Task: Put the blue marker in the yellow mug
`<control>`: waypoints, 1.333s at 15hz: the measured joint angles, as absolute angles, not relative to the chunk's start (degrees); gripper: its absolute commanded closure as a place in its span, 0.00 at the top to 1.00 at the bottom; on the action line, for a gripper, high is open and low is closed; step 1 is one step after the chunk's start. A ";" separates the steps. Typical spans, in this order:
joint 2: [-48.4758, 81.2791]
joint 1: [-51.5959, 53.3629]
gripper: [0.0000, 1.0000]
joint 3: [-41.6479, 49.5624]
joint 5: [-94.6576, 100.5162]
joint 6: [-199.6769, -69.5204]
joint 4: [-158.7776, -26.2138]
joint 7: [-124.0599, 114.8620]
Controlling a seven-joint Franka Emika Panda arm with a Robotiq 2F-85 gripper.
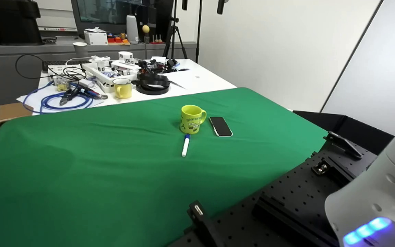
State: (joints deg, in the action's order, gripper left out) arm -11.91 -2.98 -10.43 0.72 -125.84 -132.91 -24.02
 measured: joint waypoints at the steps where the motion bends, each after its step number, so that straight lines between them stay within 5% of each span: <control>1: -9.19 -3.05 1.00 -10.42 1.40 -127.51 -131.35 -27.37; 16: 1.75 0.24 1.00 -8.68 4.42 -129.47 -125.42 -40.54; 20: 5.21 1.39 1.00 -6.48 3.83 -140.88 -130.59 -44.30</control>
